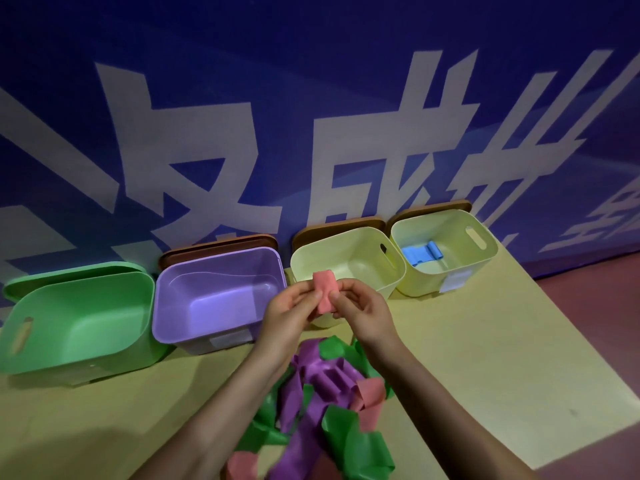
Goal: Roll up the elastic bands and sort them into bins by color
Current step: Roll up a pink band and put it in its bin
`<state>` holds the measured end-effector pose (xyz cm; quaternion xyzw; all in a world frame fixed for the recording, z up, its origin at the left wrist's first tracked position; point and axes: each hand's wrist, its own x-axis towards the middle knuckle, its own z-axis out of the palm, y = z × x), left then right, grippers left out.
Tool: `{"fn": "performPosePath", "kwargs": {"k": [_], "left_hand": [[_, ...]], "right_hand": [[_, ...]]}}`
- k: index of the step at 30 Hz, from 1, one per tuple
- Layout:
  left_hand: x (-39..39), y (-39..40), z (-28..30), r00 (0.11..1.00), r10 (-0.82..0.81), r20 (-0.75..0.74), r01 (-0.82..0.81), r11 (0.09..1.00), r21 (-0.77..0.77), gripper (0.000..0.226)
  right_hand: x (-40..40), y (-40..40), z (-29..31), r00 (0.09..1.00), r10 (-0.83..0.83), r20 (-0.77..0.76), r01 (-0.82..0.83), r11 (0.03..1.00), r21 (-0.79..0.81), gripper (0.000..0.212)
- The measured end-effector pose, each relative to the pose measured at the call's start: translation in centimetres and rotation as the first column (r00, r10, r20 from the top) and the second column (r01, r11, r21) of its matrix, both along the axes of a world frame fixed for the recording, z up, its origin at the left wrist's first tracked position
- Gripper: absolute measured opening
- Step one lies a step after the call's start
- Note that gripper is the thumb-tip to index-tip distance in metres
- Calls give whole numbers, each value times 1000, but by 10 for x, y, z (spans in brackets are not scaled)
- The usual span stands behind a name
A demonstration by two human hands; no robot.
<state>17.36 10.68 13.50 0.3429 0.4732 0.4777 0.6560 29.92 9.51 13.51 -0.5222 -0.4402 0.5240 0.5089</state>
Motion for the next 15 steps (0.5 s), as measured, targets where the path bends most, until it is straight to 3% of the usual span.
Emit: {"fn": "performPosePath", "kwargs": {"k": [2, 5, 8, 12, 15], "left_hand": [[8, 17, -5, 999, -26, 30, 27, 998, -58, 21], [18, 41, -11, 995, -37, 89, 48, 990, -131, 17], [24, 65, -22, 999, 28, 33, -22, 987, -161, 19], [24, 96, -52, 915, 64, -398, -88, 995, -44, 10], [16, 112, -75, 712, 30, -701, -18, 1000, 24, 39]], "right_hand": [[9, 13, -7, 999, 34, -24, -34, 999, -30, 8], [20, 38, -19, 994, 95, -58, -99, 993, -64, 23], [28, 70, -38, 987, 150, -55, -156, 976, -152, 18], [30, 126, -72, 975, 224, 4, -212, 928, -306, 11], [29, 166, -97, 931, 318, 178, -204, 860, -467, 7]]}}
